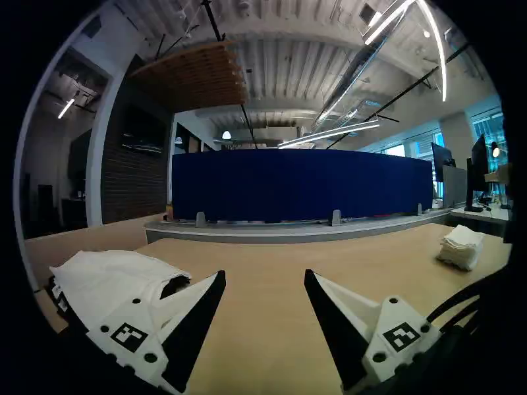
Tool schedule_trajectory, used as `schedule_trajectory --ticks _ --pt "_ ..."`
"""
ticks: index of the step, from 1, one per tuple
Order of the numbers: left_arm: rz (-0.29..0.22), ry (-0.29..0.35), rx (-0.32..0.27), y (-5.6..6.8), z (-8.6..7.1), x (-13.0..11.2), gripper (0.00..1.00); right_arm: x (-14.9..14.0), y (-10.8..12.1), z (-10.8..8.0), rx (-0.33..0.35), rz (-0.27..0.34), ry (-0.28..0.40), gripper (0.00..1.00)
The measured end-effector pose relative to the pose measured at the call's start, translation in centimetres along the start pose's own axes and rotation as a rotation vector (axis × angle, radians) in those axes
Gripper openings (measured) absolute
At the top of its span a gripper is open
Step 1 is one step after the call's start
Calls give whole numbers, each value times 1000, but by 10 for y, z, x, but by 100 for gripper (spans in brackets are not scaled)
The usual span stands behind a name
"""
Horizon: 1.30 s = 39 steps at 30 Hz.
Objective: Fold towel
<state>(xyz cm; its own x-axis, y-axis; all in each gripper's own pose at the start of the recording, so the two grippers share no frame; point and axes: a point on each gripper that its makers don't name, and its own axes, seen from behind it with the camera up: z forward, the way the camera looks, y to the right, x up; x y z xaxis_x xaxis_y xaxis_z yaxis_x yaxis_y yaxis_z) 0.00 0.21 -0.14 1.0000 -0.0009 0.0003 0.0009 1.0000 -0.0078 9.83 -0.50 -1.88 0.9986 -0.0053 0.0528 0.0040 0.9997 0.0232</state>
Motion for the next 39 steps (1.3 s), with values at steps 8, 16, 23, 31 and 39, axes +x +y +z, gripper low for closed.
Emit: schedule_trajectory --ticks 8,16,23,31,39 --pt "0 0 0 0 0 0 88 -31 10 11 -26 18 26 100" --pt "0 0 0 0 -1 0 88 -55 28 17 -72 62 50 100" --pt "0 0 0 0 0 0 88 -71 23 22 -57 61 51 100" --pt "0 0 0 0 0 1 88 -74 23 27 -50 75 61 100" --pt "0 0 0 0 0 1 88 -80 21 25 -47 91 66 100"
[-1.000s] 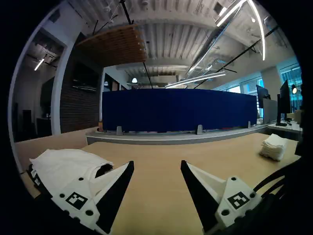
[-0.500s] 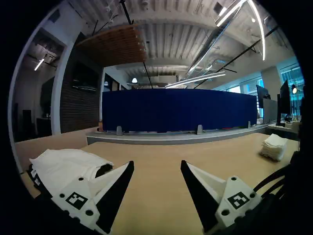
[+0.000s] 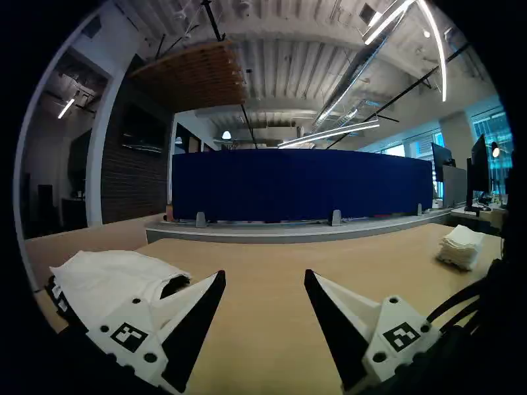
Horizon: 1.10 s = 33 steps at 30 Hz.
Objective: Fold towel
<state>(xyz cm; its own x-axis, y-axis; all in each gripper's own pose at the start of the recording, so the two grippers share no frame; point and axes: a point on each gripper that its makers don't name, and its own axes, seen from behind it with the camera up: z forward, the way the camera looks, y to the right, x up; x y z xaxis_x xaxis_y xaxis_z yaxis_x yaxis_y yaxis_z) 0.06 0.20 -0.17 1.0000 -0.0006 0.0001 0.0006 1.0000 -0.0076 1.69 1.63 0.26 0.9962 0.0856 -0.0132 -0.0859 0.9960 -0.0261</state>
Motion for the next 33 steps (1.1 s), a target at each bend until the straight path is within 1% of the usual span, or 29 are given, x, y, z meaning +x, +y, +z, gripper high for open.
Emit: schedule_trajectory --ticks 5,9,20,26,33 --pt "0 0 0 0 1 0 88 -8 -3 -2 8 -5 -6 100" --pt "0 0 0 0 1 0 88 -12 -5 -4 14 -26 -11 100" --pt "0 0 0 0 -1 0 88 -15 -8 0 29 -44 -9 100" --pt "0 0 0 0 -1 0 89 -19 -14 0 30 -89 -12 100" --pt "0 0 0 0 -1 0 88 -18 -14 0 27 -86 -12 100"
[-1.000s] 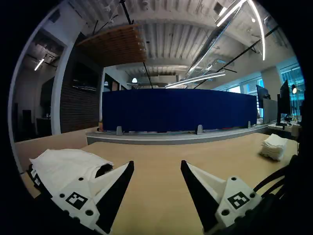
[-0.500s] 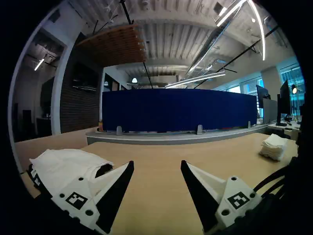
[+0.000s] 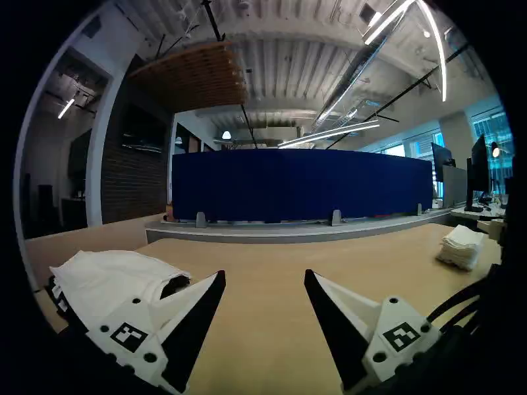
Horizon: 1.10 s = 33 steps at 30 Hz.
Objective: Fold towel
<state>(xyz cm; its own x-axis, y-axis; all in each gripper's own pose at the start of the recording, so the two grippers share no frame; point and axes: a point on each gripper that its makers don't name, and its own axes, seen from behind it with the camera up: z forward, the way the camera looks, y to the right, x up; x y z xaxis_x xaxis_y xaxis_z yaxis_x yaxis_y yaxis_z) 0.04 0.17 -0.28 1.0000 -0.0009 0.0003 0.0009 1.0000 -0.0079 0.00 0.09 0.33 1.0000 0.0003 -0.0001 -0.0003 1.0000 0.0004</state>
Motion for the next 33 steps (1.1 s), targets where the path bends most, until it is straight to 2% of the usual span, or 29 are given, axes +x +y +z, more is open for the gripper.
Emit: schedule_trajectory --ticks 33 --pt "0 0 0 0 1 0 88 0 1 -2 0 -1 -1 100"
